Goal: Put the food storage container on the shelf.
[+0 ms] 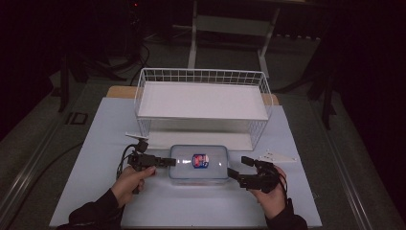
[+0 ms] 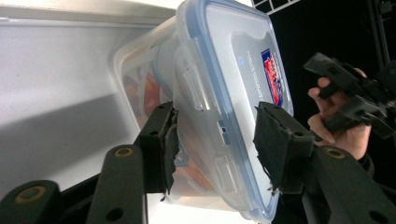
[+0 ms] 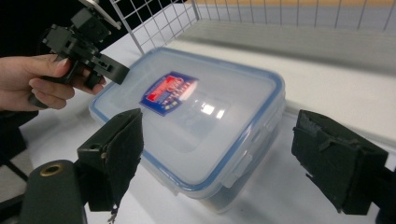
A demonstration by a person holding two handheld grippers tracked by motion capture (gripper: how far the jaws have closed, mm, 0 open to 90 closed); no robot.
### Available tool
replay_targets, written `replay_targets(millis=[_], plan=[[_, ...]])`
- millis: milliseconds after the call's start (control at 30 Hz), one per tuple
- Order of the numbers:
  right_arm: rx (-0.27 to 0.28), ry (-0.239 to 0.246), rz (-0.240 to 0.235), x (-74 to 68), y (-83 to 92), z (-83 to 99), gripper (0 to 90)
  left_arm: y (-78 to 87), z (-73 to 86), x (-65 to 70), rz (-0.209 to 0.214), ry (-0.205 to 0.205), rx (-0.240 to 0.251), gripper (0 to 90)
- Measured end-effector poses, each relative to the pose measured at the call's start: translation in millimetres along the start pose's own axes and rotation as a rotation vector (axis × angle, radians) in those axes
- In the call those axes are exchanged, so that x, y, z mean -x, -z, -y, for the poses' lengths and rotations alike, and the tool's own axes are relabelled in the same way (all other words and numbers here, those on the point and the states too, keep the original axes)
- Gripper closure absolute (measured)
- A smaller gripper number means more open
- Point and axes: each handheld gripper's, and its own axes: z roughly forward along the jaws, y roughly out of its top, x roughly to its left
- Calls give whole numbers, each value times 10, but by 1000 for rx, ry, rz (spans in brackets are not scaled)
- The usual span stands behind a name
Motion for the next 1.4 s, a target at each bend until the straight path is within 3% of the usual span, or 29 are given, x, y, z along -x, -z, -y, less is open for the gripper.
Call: replay_targets(millis=[233,567,700,833,1100,1400], plan=[[-38,-75,-43,94,-67,26,167,64,71,78,13,-69,6,558],[-112,-176,-119,246,-164,78,258,108,145,165,22,-180,-12,582],[-147,-206,-158,304,-191,105,347,120,170,179,25,-197,-16,586],[-171,-242,-227,355,-226,129,420,126,183,172,34,-205,-16,591],[-185,-262,-263,377,-278,125,474,137,205,170,51,-235,-19,595],[-187,-285,-292,407,-243,134,516,144,246,204,40,-263,-8,595]])
